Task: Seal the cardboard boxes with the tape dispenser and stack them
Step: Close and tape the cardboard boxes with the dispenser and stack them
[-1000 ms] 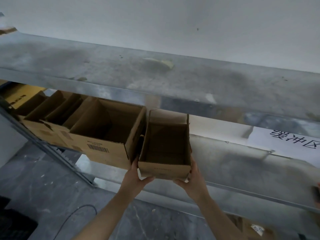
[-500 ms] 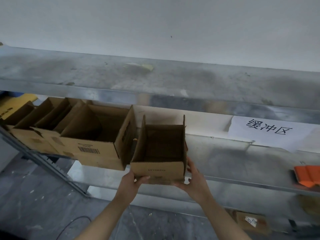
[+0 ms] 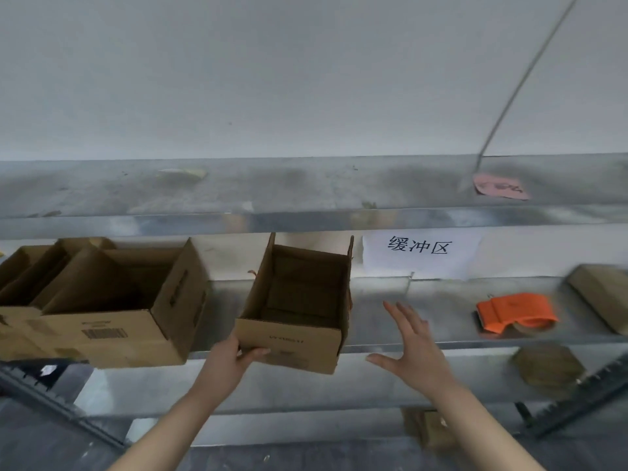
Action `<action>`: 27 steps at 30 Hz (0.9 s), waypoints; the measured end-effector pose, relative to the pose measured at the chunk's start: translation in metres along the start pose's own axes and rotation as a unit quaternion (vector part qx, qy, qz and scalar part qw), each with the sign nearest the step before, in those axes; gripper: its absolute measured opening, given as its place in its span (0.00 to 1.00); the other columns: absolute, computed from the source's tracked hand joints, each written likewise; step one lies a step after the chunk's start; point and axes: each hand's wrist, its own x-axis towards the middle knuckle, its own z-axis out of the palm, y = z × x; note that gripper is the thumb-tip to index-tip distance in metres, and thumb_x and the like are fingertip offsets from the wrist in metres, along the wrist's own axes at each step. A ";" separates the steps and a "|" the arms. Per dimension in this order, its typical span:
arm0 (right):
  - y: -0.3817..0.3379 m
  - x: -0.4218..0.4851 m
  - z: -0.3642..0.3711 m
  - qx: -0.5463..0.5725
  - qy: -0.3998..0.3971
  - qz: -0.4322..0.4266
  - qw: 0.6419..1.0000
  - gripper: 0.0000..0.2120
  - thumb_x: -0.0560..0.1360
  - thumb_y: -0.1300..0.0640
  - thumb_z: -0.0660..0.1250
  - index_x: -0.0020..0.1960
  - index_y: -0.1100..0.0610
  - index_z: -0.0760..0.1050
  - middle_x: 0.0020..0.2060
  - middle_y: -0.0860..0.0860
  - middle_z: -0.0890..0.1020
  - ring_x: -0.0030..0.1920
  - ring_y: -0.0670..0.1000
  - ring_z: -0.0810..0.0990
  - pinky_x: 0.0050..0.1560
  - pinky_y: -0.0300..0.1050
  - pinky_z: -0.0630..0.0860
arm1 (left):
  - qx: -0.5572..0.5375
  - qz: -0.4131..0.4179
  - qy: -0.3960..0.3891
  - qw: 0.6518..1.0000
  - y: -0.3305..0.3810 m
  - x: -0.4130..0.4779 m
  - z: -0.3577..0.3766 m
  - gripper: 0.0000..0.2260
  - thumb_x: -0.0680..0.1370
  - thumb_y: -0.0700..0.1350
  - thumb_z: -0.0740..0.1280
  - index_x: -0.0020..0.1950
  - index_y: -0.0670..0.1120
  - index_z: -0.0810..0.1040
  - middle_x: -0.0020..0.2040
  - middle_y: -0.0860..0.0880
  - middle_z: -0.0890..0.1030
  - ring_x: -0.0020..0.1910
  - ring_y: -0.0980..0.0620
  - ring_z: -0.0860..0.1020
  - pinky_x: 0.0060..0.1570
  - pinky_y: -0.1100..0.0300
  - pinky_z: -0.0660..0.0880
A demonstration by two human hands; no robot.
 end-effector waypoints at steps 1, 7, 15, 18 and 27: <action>0.012 -0.003 -0.008 -0.018 0.006 -0.007 1.000 0.46 0.63 0.19 0.53 0.75 0.36 0.44 0.78 0.46 0.53 0.78 0.50 0.47 0.77 0.56 0.47 | -0.001 0.000 -0.004 1.000 0.007 0.002 0.012 0.14 0.75 0.51 0.69 0.56 0.61 0.67 0.53 0.64 0.76 0.51 0.63 0.76 0.58 0.66 0.73; 0.094 -0.018 -0.059 -0.064 0.020 -0.002 0.998 0.41 0.67 0.21 0.43 0.76 0.38 0.47 0.78 0.46 0.54 0.79 0.51 0.47 0.78 0.57 0.46 | -0.029 -0.013 -0.006 0.999 0.063 0.011 0.105 0.16 0.71 0.58 0.68 0.57 0.57 0.72 0.53 0.59 0.79 0.51 0.61 0.78 0.49 0.71 0.74; 0.208 -0.013 -0.115 -0.071 -0.036 -0.016 0.997 0.38 0.70 0.22 0.41 0.75 0.36 0.44 0.78 0.44 0.50 0.79 0.49 0.43 0.77 0.54 0.41 | -0.077 -0.102 0.028 0.991 0.130 0.020 0.249 0.16 0.75 0.48 0.71 0.60 0.48 0.71 0.49 0.56 0.78 0.46 0.60 0.76 0.49 0.68 0.72; 0.227 -0.006 -0.120 -0.058 -0.063 -0.029 0.996 0.33 0.76 0.30 0.51 0.76 0.38 0.43 0.78 0.44 0.49 0.78 0.47 0.42 0.75 0.49 0.39 | -0.082 -0.118 0.040 0.989 0.148 0.025 0.282 0.16 0.75 0.48 0.70 0.60 0.47 0.72 0.48 0.55 0.79 0.46 0.58 0.77 0.48 0.66 0.73; 0.232 0.011 -0.100 0.155 -0.152 0.027 0.976 0.45 0.70 0.39 0.72 0.77 0.44 0.49 0.67 0.36 0.64 0.67 0.39 0.64 0.66 0.34 0.63 | -0.120 -0.156 0.056 0.979 0.160 0.039 0.328 0.29 0.74 0.51 0.71 0.71 0.49 0.65 0.59 0.51 0.78 0.57 0.49 0.77 0.61 0.53 0.75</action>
